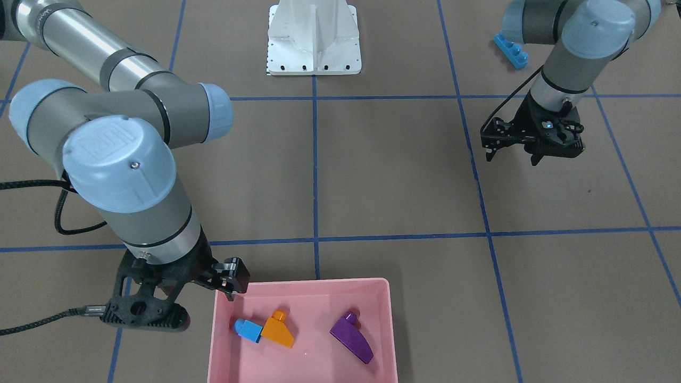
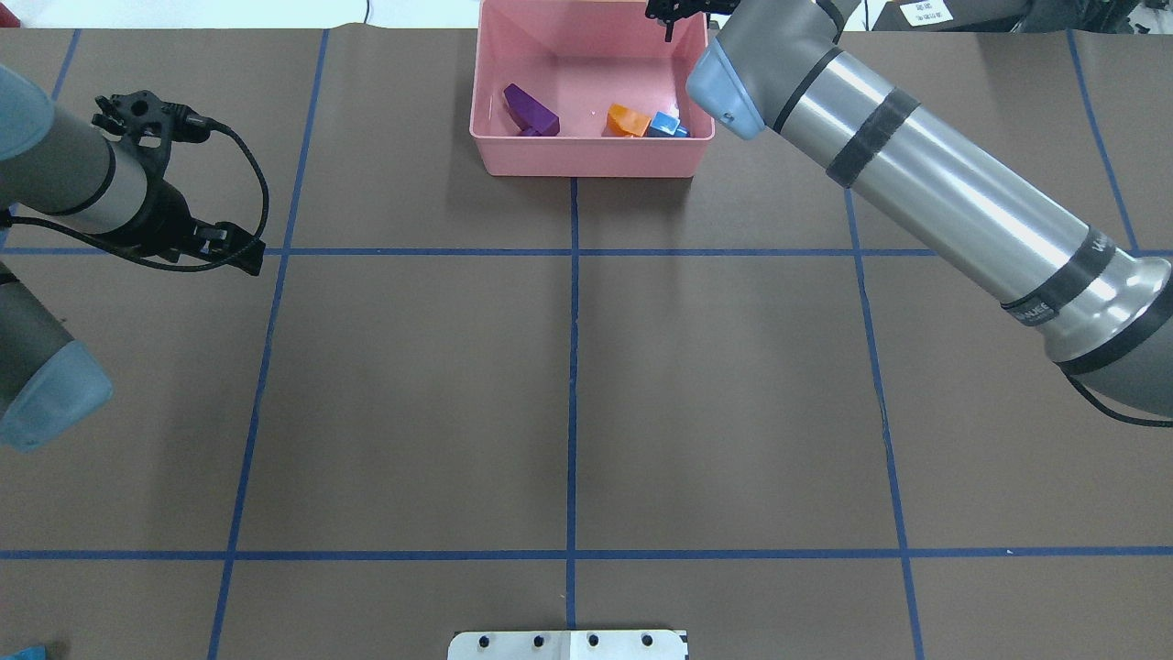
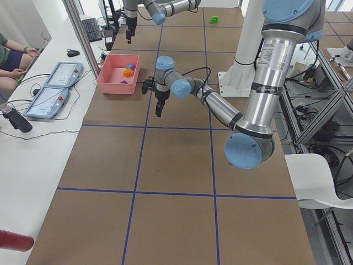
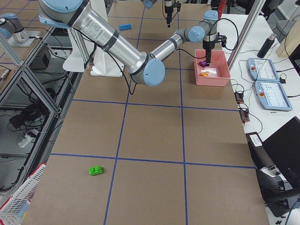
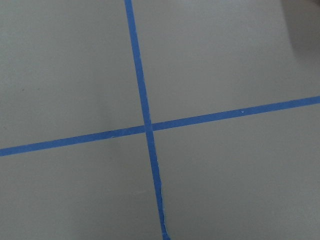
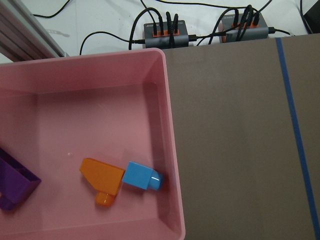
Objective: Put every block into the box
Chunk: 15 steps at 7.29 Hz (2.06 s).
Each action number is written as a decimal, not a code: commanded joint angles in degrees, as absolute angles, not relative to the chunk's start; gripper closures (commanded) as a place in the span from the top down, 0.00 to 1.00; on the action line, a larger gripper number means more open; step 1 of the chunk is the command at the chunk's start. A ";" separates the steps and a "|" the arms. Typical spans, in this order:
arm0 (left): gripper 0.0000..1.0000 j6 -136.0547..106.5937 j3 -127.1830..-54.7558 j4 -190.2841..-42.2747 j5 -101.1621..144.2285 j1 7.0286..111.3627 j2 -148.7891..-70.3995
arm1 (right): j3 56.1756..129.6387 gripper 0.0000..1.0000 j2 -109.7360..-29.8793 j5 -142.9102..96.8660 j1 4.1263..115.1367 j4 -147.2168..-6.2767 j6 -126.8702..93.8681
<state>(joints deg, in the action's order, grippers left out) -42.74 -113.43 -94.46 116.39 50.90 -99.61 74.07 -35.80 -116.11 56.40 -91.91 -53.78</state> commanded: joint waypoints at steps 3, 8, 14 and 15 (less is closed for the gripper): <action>1.00 -42.71 -126.37 -95.62 116.28 51.15 -78.36 | 101.88 0.99 -58.91 -120.32 62.39 -101.74 -38.46; 1.00 -59.28 -121.57 -125.92 116.37 47.66 -56.09 | 122.49 0.99 -85.39 -120.76 66.35 -102.04 -23.76; 1.00 -76.92 -120.15 -135.32 115.76 22.45 -49.66 | 124.54 0.99 -97.20 -125.68 70.13 -93.17 -18.19; 1.00 -86.21 -120.06 -135.79 109.66 14.93 -49.66 | 124.63 0.99 -97.29 -125.86 70.40 -93.16 -18.19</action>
<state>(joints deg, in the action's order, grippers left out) -76.48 -120.12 -133.77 114.39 22.58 -50.23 124.45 -96.48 -125.20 69.70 -93.99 -18.42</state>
